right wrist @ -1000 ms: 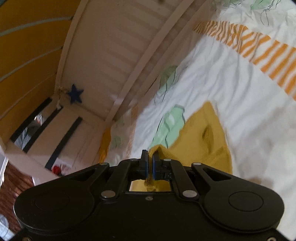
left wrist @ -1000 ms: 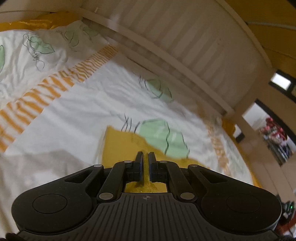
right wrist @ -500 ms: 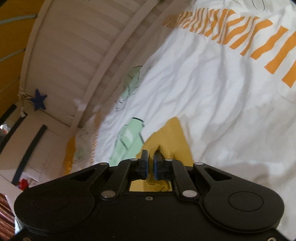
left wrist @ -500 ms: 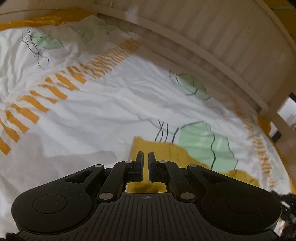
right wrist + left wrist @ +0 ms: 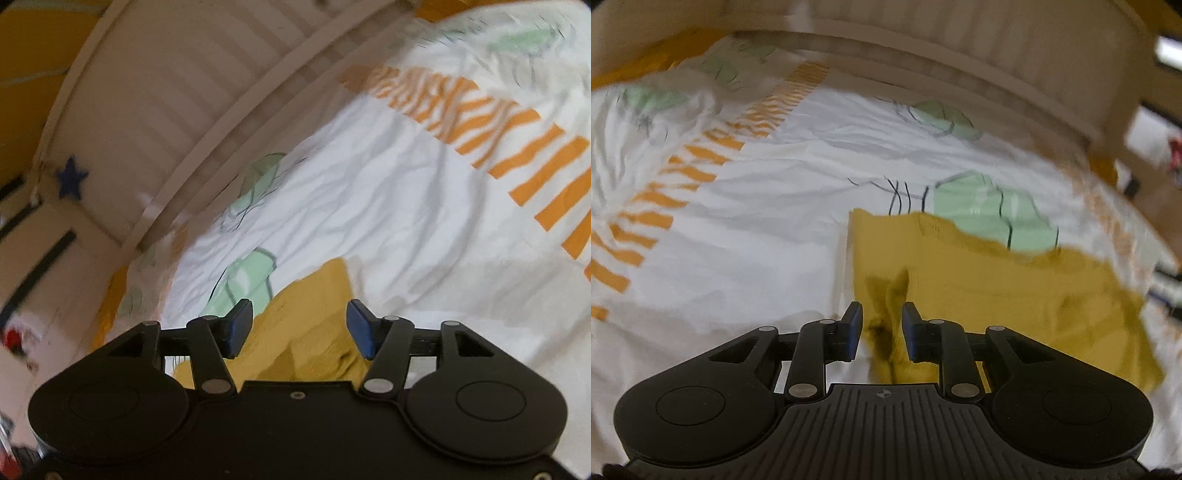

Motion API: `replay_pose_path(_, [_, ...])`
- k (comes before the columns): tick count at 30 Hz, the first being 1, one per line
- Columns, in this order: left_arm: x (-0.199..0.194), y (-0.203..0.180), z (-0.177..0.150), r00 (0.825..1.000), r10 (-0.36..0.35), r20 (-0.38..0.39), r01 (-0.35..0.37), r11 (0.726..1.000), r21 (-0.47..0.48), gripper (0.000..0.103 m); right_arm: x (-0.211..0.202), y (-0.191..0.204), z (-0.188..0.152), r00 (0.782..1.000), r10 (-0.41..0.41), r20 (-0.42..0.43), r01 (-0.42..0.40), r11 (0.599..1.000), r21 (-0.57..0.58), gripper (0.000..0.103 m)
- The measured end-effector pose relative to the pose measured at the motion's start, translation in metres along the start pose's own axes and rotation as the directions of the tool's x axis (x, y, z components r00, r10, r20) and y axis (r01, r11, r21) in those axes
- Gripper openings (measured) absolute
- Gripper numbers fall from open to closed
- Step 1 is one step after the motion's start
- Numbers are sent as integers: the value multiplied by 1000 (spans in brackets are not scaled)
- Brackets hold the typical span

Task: Fold small clothes
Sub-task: 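Open both tools and withdraw them above the folded sweater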

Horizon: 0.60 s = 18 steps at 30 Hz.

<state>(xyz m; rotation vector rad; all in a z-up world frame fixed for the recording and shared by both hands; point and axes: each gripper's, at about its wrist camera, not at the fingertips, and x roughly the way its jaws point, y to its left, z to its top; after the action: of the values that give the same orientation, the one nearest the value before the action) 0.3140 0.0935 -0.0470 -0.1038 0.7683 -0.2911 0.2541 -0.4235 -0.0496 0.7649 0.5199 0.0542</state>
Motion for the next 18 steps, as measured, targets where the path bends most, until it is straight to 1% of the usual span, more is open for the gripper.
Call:
replay_pose_path(2, [-3,-8,-7,1000,19,-13,-18,997,79,23,-8,16,-10,1000,-23,-12,22,995,-94,64])
replay_pose_path(4, [-10,-15,-14,1000,20,-8,-19,991,134,23,-13,33,-22,998,-47,-31,40,978,-206,64])
replay_pose_path(6, [-18,-27,-22,1000,9,13,-11,980,199,23,-14,53,-40,994,-89,-62,62,939,-339,64])
replay_pose_path(8, [-23,-42,-31,999,-18,30,10,963,269,23,-12,69,-59,988,-119,-99,63,893,-446,64])
replay_pose_path(10, [-23,-58,-38,998,-49,29,37,946,322,23,-5,79,-73,981,-142,-133,54,855,-515,64])
replay_pose_path(12, [-17,-72,-43,997,-80,-3,76,932,354,23,2,88,-86,973,-168,-158,49,822,-568,64])
replay_pose_path(15, [-3,-86,-49,993,-109,-44,118,921,371,23,14,97,-96,963,-199,-181,46,784,-619,64])
replay_pose_path(18, [15,-91,-47,990,-114,-79,135,925,355,23,24,103,-102,953,-240,-184,52,729,-682,66])
